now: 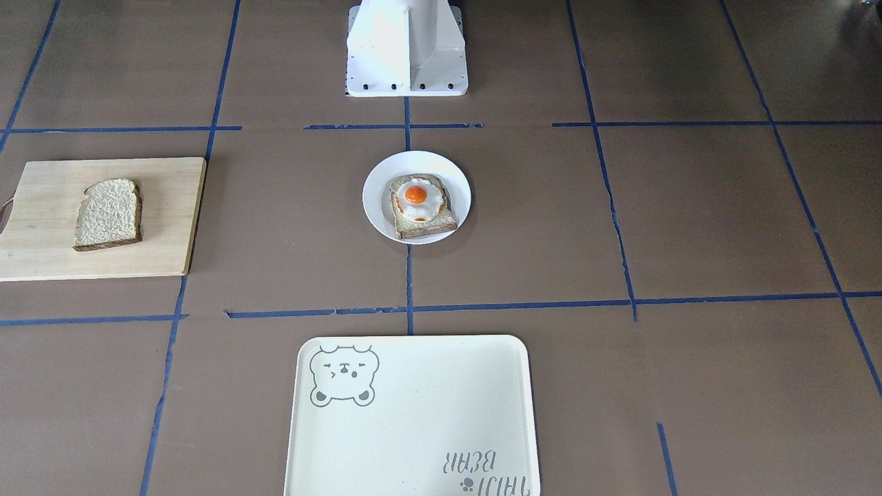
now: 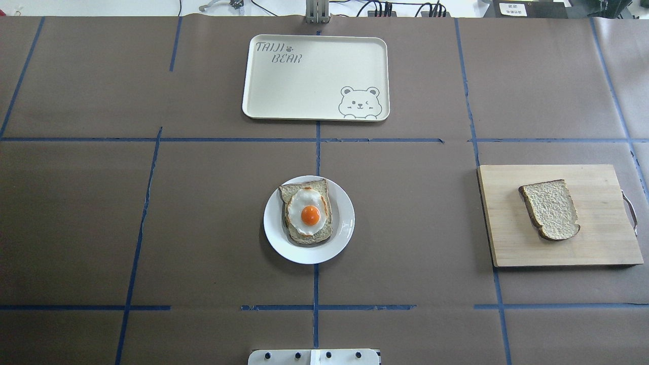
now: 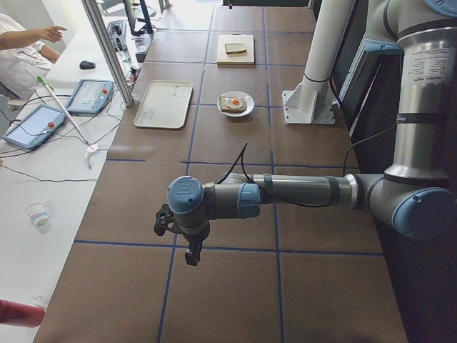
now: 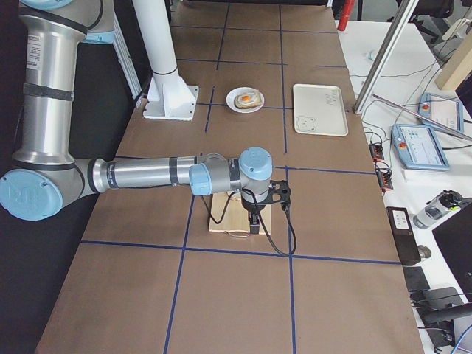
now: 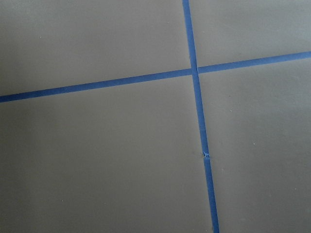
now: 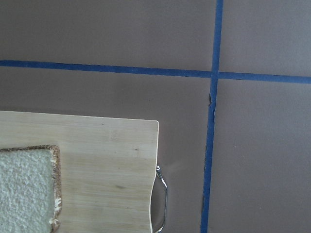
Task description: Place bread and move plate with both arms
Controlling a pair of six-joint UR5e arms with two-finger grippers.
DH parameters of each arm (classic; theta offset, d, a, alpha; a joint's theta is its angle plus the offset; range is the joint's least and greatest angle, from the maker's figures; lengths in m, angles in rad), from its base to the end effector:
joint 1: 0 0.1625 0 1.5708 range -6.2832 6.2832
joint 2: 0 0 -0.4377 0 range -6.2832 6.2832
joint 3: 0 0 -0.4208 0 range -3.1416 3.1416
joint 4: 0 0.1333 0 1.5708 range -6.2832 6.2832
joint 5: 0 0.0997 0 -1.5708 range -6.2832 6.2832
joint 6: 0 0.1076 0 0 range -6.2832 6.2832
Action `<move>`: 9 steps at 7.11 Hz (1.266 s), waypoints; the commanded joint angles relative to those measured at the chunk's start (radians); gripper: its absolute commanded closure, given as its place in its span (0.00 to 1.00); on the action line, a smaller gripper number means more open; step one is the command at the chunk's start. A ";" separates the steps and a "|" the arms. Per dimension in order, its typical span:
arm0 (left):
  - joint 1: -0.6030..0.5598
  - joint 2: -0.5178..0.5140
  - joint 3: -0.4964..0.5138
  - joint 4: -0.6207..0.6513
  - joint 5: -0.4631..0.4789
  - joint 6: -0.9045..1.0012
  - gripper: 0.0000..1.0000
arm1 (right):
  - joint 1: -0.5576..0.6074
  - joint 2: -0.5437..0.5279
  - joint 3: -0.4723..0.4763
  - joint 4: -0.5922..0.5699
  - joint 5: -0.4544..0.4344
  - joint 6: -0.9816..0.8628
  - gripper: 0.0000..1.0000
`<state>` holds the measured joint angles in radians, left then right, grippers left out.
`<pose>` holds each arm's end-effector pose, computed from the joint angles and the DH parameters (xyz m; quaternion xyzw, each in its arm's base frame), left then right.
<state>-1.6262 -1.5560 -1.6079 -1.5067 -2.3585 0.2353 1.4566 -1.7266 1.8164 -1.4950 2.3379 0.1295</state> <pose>-0.0852 -0.5067 0.6708 0.0365 0.3824 0.0749 0.9202 0.0056 -0.4660 0.6171 0.0308 -0.3795 -0.0239 0.9244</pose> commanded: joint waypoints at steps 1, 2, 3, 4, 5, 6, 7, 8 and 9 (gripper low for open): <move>0.002 0.002 -0.021 -0.004 0.007 0.001 0.00 | -0.001 -0.004 0.000 0.002 -0.009 -0.005 0.00; 0.003 0.002 -0.021 -0.003 0.008 -0.004 0.00 | -0.001 -0.008 0.000 0.007 -0.008 0.001 0.00; 0.003 0.005 -0.024 -0.001 0.008 -0.004 0.00 | -0.001 -0.008 -0.002 0.010 -0.006 0.001 0.00; 0.003 0.013 -0.021 -0.001 0.008 -0.004 0.00 | -0.001 -0.008 0.000 0.015 -0.003 -0.001 0.00; 0.003 0.013 -0.008 -0.001 0.010 -0.011 0.00 | -0.002 -0.008 -0.002 0.015 0.001 -0.001 0.00; 0.005 0.013 -0.007 0.003 0.010 -0.011 0.00 | -0.002 -0.007 0.001 0.018 0.001 -0.002 0.00; 0.003 0.020 -0.007 -0.004 -0.002 -0.005 0.00 | -0.005 -0.005 0.004 0.018 0.010 -0.001 0.00; 0.003 0.040 -0.020 -0.004 -0.004 -0.007 0.00 | -0.007 -0.005 0.004 0.018 0.015 -0.002 0.00; 0.003 0.039 -0.023 -0.006 -0.002 -0.007 0.00 | -0.016 -0.005 0.004 0.018 0.015 0.004 0.00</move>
<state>-1.6228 -1.5235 -1.6243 -1.5106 -2.3601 0.2284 1.4485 -1.7322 1.8201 -1.4774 2.3504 0.1289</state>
